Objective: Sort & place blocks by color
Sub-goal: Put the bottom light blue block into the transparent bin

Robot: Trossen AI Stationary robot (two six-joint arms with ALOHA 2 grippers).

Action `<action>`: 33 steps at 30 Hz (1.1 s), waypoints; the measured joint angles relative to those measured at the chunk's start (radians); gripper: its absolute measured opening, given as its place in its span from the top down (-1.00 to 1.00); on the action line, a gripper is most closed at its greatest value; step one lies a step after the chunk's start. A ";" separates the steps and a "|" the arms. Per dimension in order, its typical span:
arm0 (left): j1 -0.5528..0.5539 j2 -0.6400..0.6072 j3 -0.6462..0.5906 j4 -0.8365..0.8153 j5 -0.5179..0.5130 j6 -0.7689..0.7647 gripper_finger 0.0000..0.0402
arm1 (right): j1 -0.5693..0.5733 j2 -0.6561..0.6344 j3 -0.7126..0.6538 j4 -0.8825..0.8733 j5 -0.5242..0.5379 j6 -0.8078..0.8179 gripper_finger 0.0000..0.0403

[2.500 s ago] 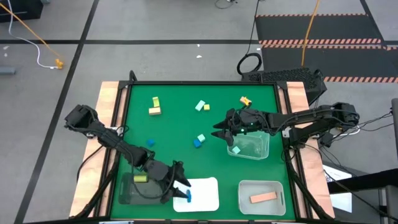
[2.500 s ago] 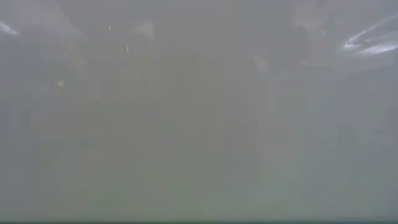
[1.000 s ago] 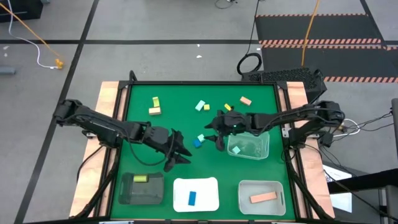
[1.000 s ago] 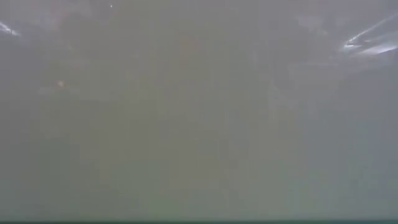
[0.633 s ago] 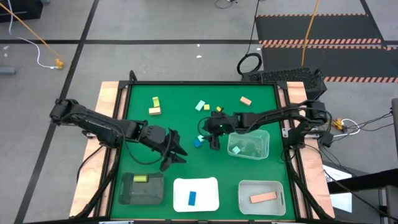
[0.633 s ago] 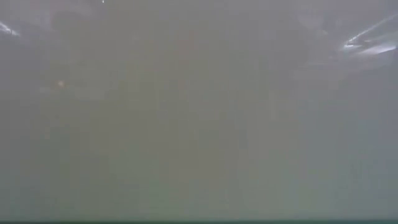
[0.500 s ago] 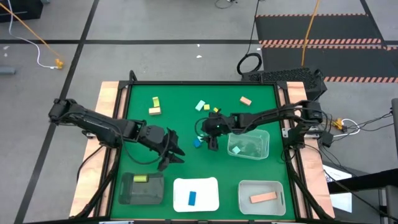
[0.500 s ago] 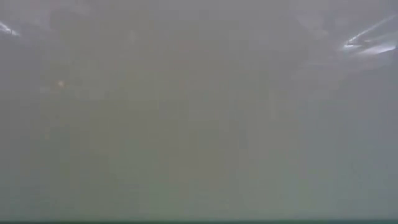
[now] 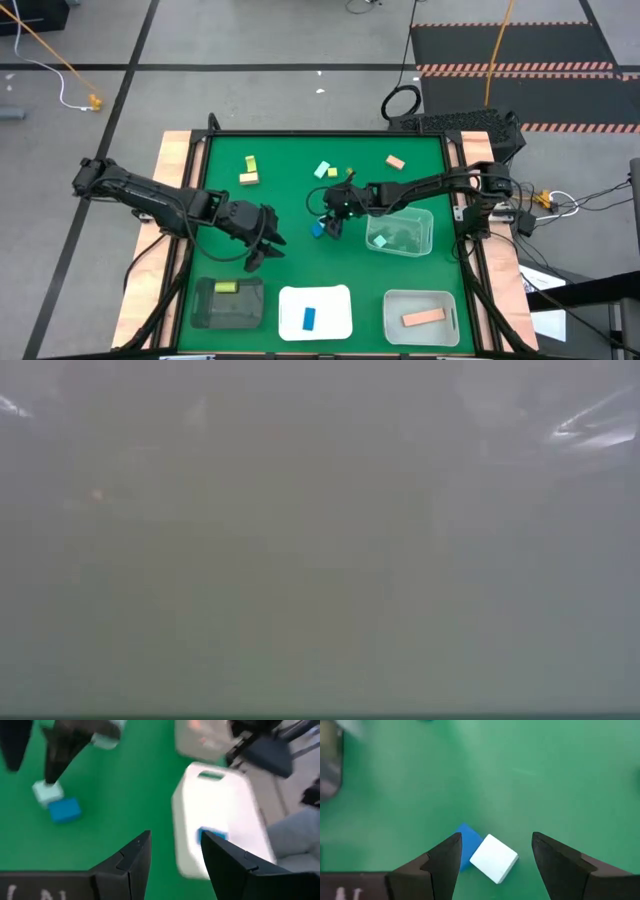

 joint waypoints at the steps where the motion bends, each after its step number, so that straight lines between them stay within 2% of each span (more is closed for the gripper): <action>1: 0.000 0.000 0.000 -0.019 -0.008 0.006 0.14 | 0.002 0.000 0.000 -0.005 0.003 0.022 -0.15; 6: 0.006 0.000 0.000 -0.069 -0.055 0.010 0.14 | 0.024 0.000 0.000 -0.039 0.070 0.038 -0.15; 11: 0.033 0.000 0.000 -0.119 -0.138 -0.010 0.14 | 0.048 0.000 0.000 -0.034 0.078 0.042 -0.16; 13: 0.044 0.000 0.000 -0.148 -0.217 -0.036 0.14 | 0.057 0.000 0.000 -0.033 0.099 0.042 -0.18; 17: 0.076 0.000 0.000 -0.195 -0.449 -0.152 0.14 | 0.062 0.009 0.000 -0.014 0.131 0.042 -0.22; 20: 0.100 0.000 0.000 -0.208 -0.556 -0.248 0.14 | 0.061 0.033 -0.001 -0.001 0.131 0.063 -0.23; 33: 0.174 0.001 0.000 -0.206 -0.635 -0.397 0.14 | 0.073 0.116 0.000 0.041 0.187 0.045 -0.23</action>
